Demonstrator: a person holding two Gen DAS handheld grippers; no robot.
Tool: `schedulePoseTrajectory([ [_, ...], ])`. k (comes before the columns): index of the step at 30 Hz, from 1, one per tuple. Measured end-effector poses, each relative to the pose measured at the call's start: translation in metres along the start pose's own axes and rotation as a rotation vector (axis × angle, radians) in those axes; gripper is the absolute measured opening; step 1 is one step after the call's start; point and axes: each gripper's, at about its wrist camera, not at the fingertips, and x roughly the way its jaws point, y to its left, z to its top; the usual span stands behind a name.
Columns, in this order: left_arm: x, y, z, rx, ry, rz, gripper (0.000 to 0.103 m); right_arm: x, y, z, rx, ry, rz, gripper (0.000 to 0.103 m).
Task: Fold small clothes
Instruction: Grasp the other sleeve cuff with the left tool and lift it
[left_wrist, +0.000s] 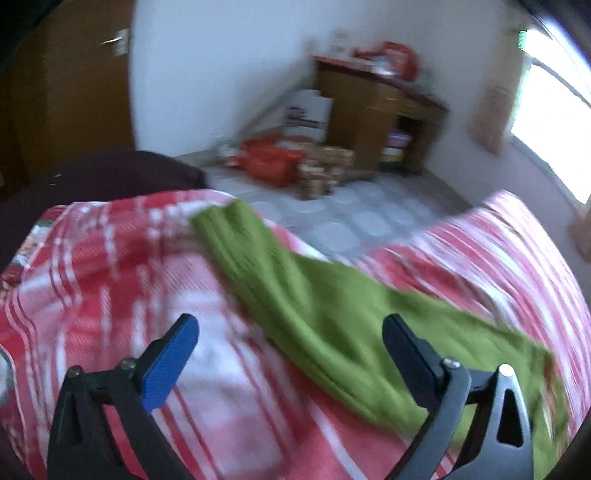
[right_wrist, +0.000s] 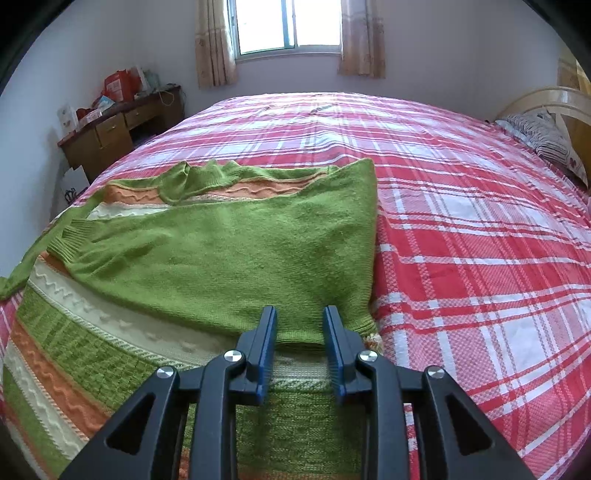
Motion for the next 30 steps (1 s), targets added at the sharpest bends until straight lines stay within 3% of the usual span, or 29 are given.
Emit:
schedulePoseTrajectory([
  [4, 0.033, 0.013, 0.022, -0.032, 0.043, 0.072, 0.09, 0.001, 0.0, 0.0, 0.0, 0.0, 0.0, 0.028],
  [6, 0.045, 0.014, 0.026, -0.037, 0.067, 0.089, 0.082, 0.001, 0.0, 0.0, 0.0, 0.0, -0.001, 0.028],
  [10, 0.049, 0.007, 0.028, 0.01, 0.029, 0.117, 0.068, 0.001, 0.0, 0.0, 0.0, 0.0, -0.001, 0.028],
  [13, 0.05, 0.005, 0.025, 0.008, -0.009, 0.146, 0.05, 0.001, 0.0, 0.0, 0.001, 0.0, -0.001, 0.028],
  [15, 0.051, 0.006, 0.027, 0.016, -0.03, 0.168, 0.026, 0.001, 0.0, 0.0, 0.001, 0.0, -0.001, 0.028],
  [17, 0.049, 0.008, 0.026, 0.021, -0.017, 0.125, 0.009, 0.001, 0.0, 0.0, 0.001, 0.0, -0.001, 0.028],
  [19, 0.049, 0.009, 0.027, 0.016, -0.002, 0.109, 0.009, 0.001, 0.0, 0.0, 0.001, 0.0, -0.001, 0.028],
  [24, 0.002, -0.026, 0.025, 0.115, -0.15, 0.049, 0.008, 0.0, 0.0, 0.0, 0.002, 0.0, -0.002, 0.028],
  [27, -0.05, -0.074, 0.009, 0.247, -0.279, -0.062, 0.008, 0.0, 0.0, -0.001, 0.002, 0.0, -0.002, 0.028],
  [30, -0.093, -0.123, -0.024, 0.375, -0.346, -0.195, 0.008, 0.001, -0.001, -0.001, 0.001, -0.001, -0.003, 0.028],
])
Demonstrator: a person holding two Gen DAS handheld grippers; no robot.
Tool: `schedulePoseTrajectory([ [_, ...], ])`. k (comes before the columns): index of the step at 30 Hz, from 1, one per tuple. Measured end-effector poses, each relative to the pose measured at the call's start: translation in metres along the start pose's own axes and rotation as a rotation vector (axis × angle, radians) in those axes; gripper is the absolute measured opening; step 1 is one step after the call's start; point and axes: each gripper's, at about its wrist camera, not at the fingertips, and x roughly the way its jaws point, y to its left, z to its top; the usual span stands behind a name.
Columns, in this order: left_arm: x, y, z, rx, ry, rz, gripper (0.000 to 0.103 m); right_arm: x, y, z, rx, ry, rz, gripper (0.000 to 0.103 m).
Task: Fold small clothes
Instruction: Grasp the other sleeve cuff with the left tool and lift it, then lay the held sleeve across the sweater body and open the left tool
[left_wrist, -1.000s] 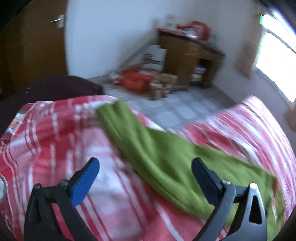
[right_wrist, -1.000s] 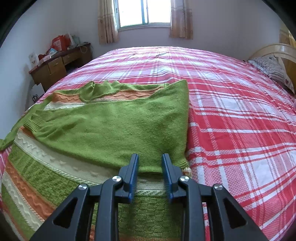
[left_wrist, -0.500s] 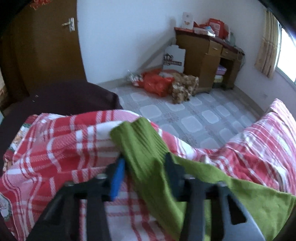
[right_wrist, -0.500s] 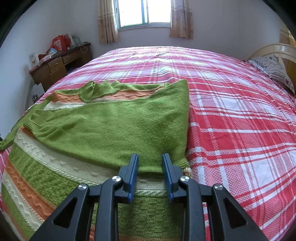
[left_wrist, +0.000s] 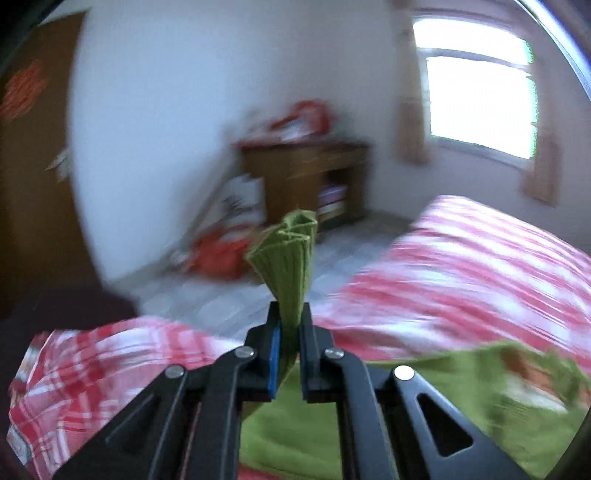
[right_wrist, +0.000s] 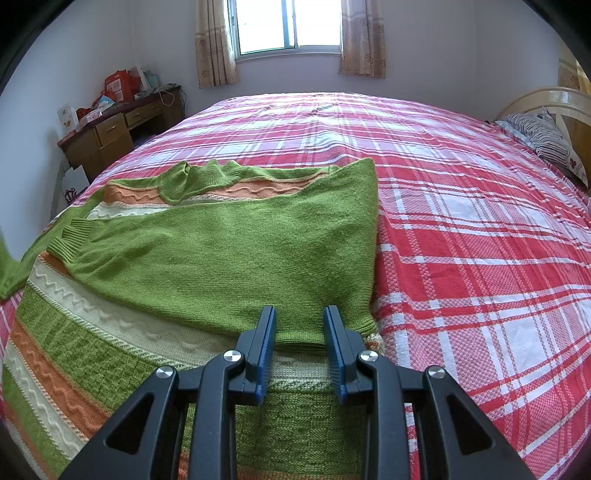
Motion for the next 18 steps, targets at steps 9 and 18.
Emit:
schedulePoseTrajectory([
  [9, -0.043, -0.149, -0.074, 0.283, 0.077, -0.267, 0.008, 0.0, 0.0, 0.0, 0.002, 0.0, 0.002, 0.028],
  [18, -0.032, -0.161, -0.085, 0.35, 0.262, -0.276, 0.073, 0.0, 0.0, 0.0, 0.006, -0.001, 0.006, 0.028],
])
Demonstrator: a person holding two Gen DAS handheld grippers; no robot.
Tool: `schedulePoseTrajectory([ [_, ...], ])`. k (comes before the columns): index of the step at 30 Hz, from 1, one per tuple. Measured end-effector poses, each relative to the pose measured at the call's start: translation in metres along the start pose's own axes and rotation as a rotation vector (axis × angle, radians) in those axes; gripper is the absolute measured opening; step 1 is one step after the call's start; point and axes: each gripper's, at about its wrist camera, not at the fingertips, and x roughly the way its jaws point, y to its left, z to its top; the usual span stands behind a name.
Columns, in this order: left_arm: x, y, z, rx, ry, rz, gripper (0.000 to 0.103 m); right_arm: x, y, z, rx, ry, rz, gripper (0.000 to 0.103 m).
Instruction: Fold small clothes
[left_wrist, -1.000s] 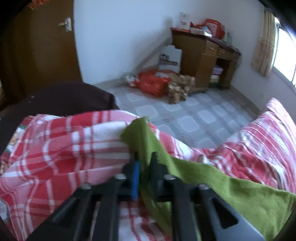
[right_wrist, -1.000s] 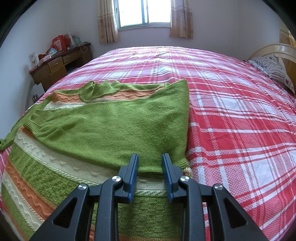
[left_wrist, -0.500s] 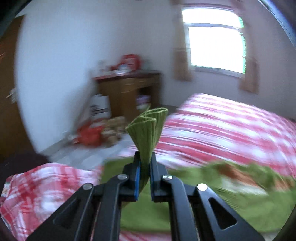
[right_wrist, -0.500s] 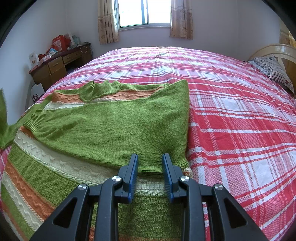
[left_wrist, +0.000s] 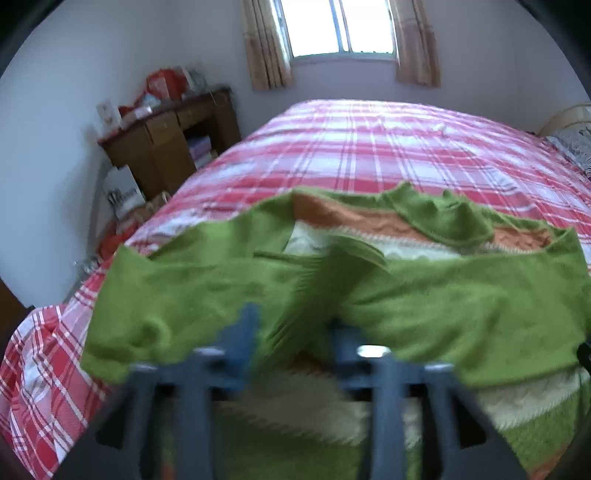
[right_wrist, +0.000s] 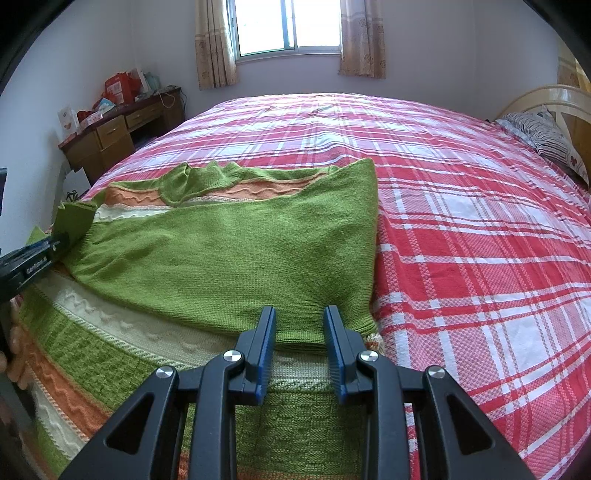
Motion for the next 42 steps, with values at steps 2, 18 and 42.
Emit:
schedulePoseTrajectory([
  [2, -0.01, 0.014, -0.011, -0.039, -0.008, -0.022, 0.086, 0.0, 0.0, -0.001, 0.001, 0.0, 0.0, 0.028],
  [18, -0.003, 0.083, -0.085, -0.325, 0.022, 0.048, 0.103, -0.027, 0.065, 0.04, 0.159, -0.069, 0.316, 0.077],
  [42, -0.009, 0.097, -0.091, -0.358, -0.019, 0.002, 0.103, -0.052, 0.221, 0.128, -0.209, -0.234, 0.347, 0.006],
])
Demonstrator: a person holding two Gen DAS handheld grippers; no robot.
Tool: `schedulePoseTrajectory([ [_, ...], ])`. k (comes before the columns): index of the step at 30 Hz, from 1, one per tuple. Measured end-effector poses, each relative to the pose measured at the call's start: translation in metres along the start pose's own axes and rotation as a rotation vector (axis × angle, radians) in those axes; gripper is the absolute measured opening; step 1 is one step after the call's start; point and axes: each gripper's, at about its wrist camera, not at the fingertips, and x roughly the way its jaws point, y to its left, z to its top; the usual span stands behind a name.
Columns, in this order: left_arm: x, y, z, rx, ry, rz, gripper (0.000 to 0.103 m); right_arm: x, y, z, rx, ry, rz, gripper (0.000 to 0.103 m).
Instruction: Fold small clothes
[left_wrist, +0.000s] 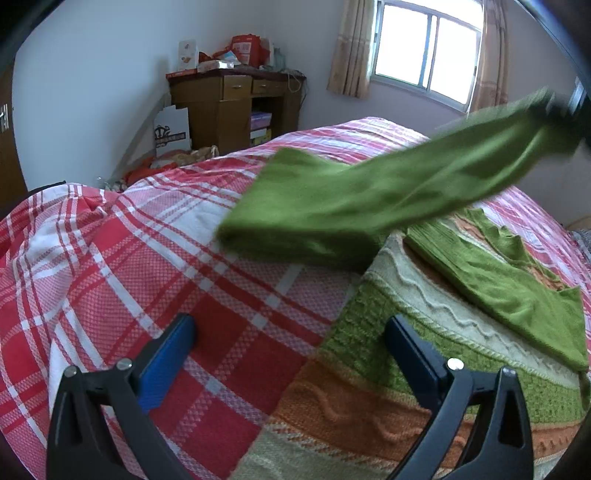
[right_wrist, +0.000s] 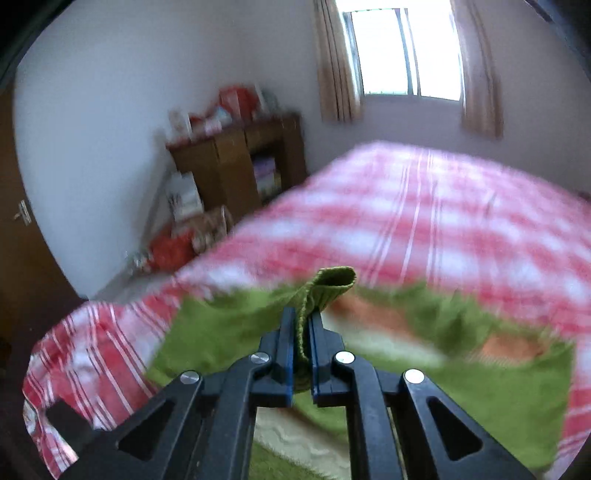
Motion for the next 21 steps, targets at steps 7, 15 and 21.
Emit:
schedulePoseTrajectory([
  [7, 0.001, -0.001, 0.002, 0.004, 0.004, 0.006, 0.103, -0.063, -0.053, 0.009, -0.054, -0.082, -0.172, 0.006],
  [15, 0.002, 0.0, 0.002, 0.013, 0.008, 0.016, 0.103, -0.034, -0.155, -0.088, 0.043, 0.159, -0.38, 0.006],
  [21, 0.003, -0.001, 0.002, 0.013, 0.008, 0.018, 0.103, -0.033, -0.198, -0.144, 0.127, 0.291, -0.588, 0.017],
])
